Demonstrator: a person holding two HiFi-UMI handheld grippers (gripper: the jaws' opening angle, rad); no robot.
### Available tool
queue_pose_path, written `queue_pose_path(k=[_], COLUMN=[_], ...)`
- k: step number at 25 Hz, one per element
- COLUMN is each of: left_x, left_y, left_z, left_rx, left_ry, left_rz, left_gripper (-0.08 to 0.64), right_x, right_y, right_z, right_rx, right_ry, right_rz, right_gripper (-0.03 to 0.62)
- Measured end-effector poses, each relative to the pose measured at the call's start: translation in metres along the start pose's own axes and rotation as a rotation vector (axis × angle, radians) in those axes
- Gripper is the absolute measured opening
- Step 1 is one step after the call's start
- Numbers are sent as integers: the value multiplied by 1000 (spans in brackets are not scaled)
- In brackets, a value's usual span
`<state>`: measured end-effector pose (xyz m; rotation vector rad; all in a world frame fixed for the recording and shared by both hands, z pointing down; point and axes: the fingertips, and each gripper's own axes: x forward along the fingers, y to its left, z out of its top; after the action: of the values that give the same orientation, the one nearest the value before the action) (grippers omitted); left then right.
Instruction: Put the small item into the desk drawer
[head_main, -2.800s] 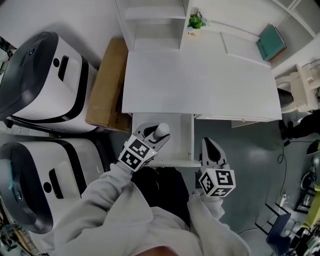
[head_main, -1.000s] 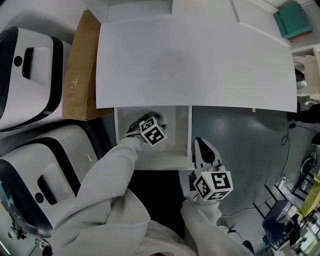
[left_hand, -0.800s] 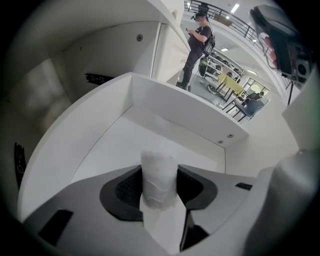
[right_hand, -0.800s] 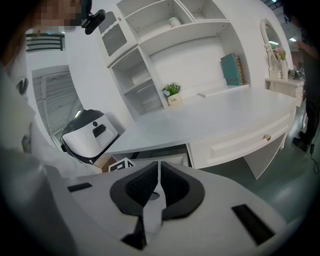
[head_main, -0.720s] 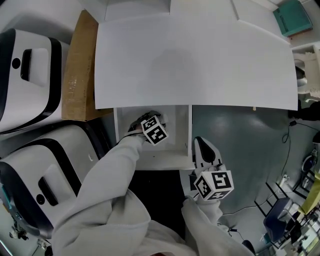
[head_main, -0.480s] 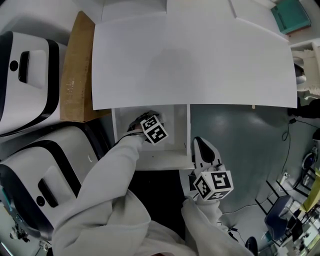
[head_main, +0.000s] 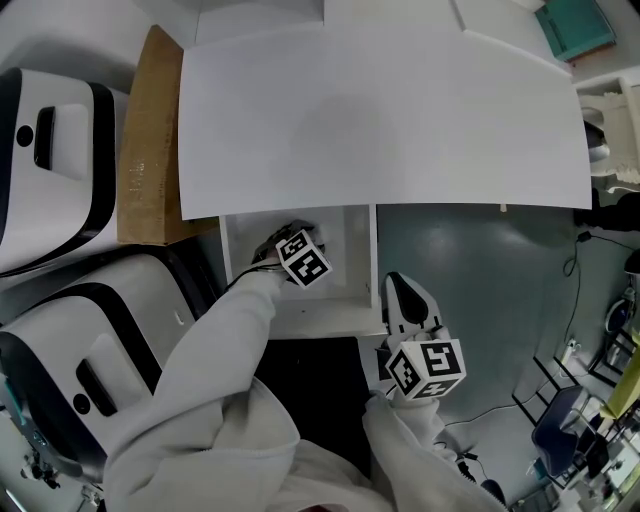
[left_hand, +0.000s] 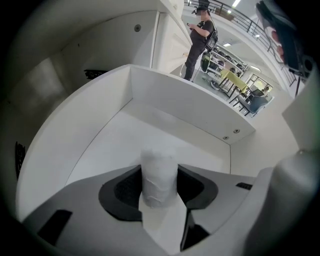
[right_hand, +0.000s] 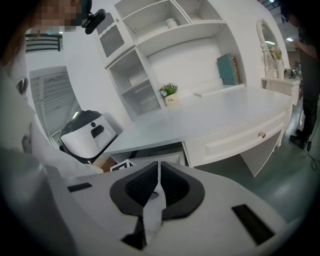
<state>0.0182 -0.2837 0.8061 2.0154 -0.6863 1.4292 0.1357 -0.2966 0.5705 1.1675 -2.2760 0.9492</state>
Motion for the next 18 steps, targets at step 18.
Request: queue_pose_path(k=[18], left_x=[-27], left_y=[3], left_z=[2], left_rx=[-42], left_ry=[-29], left_rz=[14], left_gripper=[307], right_x=[-12], right_y=[7], right_z=[10], right_rx=[-14], right_ry=[-41], right_rz=[-9], right_gripper=[40])
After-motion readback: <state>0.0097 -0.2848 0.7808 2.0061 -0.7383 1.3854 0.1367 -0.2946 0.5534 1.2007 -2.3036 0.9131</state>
